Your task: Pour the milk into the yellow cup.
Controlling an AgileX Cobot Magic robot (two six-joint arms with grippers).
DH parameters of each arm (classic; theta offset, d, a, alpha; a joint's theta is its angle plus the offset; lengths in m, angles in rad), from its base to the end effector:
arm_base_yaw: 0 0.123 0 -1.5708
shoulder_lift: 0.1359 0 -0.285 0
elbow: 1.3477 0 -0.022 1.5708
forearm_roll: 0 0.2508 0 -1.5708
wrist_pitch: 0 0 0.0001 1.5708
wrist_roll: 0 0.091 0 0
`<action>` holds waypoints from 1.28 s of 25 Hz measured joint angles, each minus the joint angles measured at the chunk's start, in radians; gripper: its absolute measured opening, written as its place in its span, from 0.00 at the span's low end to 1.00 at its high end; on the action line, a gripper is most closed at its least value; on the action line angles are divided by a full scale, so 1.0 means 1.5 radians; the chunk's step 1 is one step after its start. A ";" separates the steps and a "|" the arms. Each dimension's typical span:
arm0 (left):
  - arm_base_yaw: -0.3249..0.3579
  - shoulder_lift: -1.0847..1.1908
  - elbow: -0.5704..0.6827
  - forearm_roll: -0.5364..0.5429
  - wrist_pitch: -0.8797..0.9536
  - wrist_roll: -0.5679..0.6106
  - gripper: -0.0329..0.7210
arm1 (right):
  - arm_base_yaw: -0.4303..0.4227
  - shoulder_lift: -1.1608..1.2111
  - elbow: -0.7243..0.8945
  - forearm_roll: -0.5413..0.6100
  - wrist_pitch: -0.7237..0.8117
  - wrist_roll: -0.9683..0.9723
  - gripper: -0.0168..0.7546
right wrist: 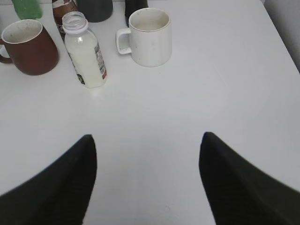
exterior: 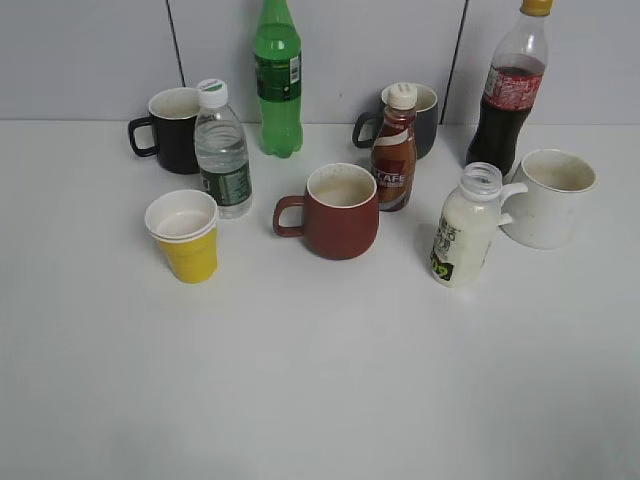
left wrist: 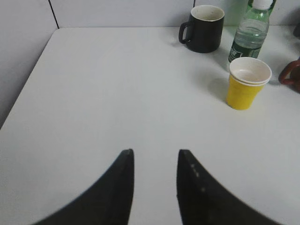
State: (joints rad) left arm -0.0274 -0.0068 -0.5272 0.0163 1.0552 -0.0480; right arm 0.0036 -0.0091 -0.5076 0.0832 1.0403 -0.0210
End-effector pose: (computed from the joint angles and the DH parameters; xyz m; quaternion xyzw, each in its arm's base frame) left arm -0.0089 0.0015 0.2852 -0.0091 0.8427 -0.0122 0.5382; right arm -0.0065 0.0065 0.2812 -0.0119 0.8426 0.0369 0.5371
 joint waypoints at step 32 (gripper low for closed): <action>0.000 0.000 0.000 0.000 0.000 0.000 0.36 | 0.000 0.000 0.000 0.004 0.000 0.000 0.69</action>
State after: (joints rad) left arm -0.0274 -0.0068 -0.5272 0.0163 1.0547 -0.0480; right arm 0.0036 -0.0091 -0.5076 0.0898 1.0403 -0.0210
